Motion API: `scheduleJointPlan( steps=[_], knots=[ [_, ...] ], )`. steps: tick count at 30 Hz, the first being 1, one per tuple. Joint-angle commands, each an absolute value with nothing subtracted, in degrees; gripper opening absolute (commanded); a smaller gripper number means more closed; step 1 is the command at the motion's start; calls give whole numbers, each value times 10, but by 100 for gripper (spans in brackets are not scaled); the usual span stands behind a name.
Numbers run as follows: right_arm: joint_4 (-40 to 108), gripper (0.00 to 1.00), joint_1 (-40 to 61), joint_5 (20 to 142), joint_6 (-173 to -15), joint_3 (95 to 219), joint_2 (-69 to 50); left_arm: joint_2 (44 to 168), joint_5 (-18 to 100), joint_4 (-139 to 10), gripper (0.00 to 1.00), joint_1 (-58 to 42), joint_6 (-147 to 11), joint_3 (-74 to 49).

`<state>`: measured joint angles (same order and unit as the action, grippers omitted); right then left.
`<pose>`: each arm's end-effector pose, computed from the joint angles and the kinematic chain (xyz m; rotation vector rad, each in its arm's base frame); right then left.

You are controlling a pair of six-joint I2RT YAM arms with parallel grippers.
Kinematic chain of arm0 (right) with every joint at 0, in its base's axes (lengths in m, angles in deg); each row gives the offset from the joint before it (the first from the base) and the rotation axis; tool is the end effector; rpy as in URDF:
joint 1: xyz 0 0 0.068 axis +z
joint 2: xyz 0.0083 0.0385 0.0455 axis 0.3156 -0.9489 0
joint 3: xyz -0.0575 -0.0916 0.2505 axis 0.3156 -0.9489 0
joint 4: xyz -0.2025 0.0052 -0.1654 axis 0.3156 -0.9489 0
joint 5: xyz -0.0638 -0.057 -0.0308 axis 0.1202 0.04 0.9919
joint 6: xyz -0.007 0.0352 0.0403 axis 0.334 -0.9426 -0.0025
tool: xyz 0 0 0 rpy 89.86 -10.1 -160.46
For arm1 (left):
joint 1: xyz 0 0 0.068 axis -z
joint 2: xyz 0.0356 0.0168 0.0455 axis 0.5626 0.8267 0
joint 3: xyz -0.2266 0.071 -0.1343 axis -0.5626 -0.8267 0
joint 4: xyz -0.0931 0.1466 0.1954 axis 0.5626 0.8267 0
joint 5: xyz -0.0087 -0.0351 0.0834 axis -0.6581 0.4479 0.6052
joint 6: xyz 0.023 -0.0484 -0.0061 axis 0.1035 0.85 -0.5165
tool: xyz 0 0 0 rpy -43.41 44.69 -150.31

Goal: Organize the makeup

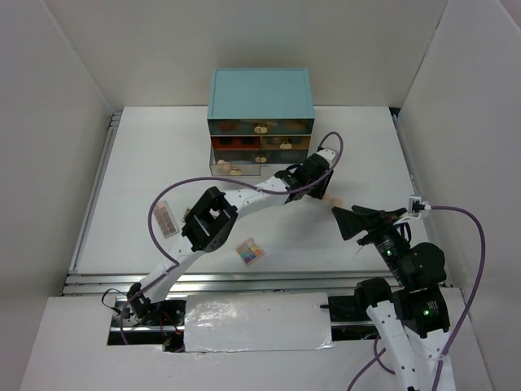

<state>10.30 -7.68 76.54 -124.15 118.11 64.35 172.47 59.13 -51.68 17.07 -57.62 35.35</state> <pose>0.0473 0.0168 0.3305 0.1695 1.5241 0.8279 0.3606 -0.4406 0.1828 0.4523 2.1400 -0.5676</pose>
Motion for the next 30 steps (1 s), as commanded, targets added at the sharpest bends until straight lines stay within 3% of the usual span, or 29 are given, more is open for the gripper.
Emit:
scheduleJointPlan(
  steps=[1, 2, 3, 5, 11, 12, 13, 14, 30],
  knots=[
    [102, 100, -79, 766, -1232, 1202, 653, 1727, 618, -547, 43, 168, -565, 340],
    [101, 100, -79, 767, -1231, 1202, 653, 1722, 619, -553, 29, 167, -565, 325],
    [101, 100, -79, 767, -1230, 1202, 654, 1714, 619, -558, 22, 167, -565, 318],
    [100, 100, -79, 768, -1230, 1202, 656, 1706, 615, -566, 15, 165, -563, 302],
    [99, 100, -79, 770, -1227, 1200, 658, 1708, 597, -567, 32, 162, -558, 293],
    [99, 100, -79, 771, -1227, 1200, 658, 1711, 592, -567, 28, 162, -556, 293],
    [99, 100, -80, 772, -1227, 1200, 659, 1713, 590, -567, 9, 162, -556, 294],
    [99, 100, -79, 772, -1226, 1199, 659, 1714, 589, -566, 0, 162, -555, 294],
    [103, 100, -79, 772, -1226, 1196, 656, 1471, 632, -607, 0, 161, -595, 138]
  ],
)
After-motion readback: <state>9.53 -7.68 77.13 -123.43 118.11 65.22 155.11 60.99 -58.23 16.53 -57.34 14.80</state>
